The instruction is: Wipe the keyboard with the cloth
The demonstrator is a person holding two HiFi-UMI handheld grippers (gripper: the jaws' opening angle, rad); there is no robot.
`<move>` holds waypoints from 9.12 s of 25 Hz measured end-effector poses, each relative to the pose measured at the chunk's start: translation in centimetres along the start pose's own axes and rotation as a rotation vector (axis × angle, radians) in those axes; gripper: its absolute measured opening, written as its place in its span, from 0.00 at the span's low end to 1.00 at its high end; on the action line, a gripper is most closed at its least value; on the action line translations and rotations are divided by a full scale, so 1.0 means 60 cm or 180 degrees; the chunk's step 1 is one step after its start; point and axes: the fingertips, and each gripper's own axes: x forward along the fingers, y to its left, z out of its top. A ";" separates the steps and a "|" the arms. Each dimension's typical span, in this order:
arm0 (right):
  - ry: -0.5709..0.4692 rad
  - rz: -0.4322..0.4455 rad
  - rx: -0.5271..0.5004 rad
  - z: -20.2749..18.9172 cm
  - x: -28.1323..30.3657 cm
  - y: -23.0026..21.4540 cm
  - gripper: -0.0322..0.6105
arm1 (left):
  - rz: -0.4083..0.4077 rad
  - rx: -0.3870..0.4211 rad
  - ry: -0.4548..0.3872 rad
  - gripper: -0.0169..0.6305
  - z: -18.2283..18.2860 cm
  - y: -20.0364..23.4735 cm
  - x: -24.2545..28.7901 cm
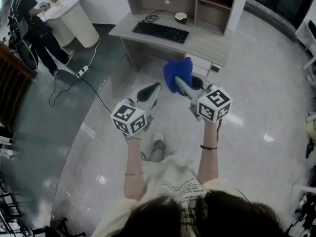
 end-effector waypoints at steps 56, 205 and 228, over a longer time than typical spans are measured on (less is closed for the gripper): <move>0.0159 -0.0936 0.0310 -0.057 0.294 -0.291 0.14 | -0.0666 -0.0202 0.0123 0.02 -0.004 0.382 0.230; 0.1158 -0.1879 0.1428 -0.288 0.467 -0.860 0.14 | -0.1230 -0.1118 0.1376 0.02 -0.220 0.671 0.743; 0.1104 -0.2488 0.1510 -0.305 0.515 -0.851 0.14 | -0.1659 -0.1219 0.1533 0.02 -0.230 0.743 0.740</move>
